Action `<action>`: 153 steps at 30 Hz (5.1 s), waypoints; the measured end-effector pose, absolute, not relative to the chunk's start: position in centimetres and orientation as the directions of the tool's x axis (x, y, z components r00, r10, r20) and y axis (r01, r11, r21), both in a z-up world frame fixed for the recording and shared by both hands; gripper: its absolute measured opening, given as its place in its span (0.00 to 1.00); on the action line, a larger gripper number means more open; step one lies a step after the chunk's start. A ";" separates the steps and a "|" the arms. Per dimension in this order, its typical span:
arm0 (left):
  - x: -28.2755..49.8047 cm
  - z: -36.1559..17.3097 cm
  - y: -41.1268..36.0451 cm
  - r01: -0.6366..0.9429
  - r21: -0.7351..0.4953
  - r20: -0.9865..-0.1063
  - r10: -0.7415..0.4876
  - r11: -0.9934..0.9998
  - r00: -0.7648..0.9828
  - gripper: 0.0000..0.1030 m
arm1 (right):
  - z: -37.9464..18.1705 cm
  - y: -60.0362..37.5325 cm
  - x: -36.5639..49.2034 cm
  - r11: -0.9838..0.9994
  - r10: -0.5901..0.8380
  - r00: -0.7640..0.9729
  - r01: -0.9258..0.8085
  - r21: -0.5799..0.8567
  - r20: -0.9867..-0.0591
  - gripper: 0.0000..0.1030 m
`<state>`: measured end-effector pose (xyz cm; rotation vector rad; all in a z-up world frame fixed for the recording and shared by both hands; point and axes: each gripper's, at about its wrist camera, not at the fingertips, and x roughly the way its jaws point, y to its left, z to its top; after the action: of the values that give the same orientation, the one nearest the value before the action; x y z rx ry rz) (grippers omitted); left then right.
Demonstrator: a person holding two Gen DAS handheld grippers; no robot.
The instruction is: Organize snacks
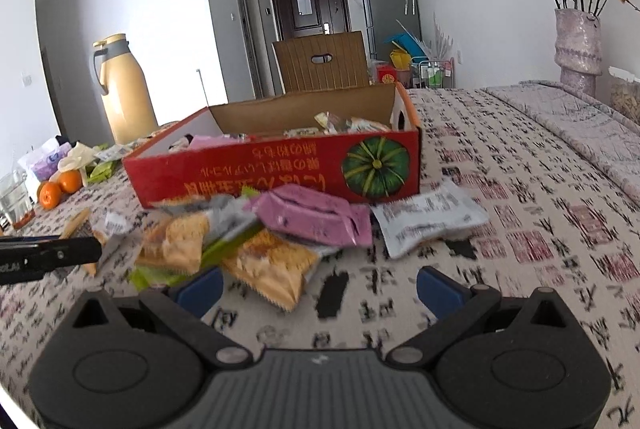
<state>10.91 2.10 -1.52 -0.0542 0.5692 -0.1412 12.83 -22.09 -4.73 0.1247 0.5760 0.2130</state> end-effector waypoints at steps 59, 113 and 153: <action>12.6 -2.6 1.2 0.107 -0.058 -0.604 -0.120 0.993 0.788 0.75 | -4.1 -22.7 11.1 0.976 0.216 0.826 -0.164 0.145 -0.520 0.42; 16.8 4.5 -1.0 0.093 -0.014 -0.473 -0.088 0.996 0.877 0.50 | 1.1 -21.8 15.2 0.968 0.246 0.885 -0.205 0.142 -0.396 0.42; 26.5 2.4 0.0 -0.021 -0.092 -0.449 -0.023 0.996 0.893 1.00 | -0.4 -20.8 27.1 0.975 0.221 0.890 -0.186 0.123 -0.398 1.00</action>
<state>26.54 0.03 2.37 -0.0950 0.4668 -0.0010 27.10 -20.77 -0.45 0.0827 0.4228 0.2115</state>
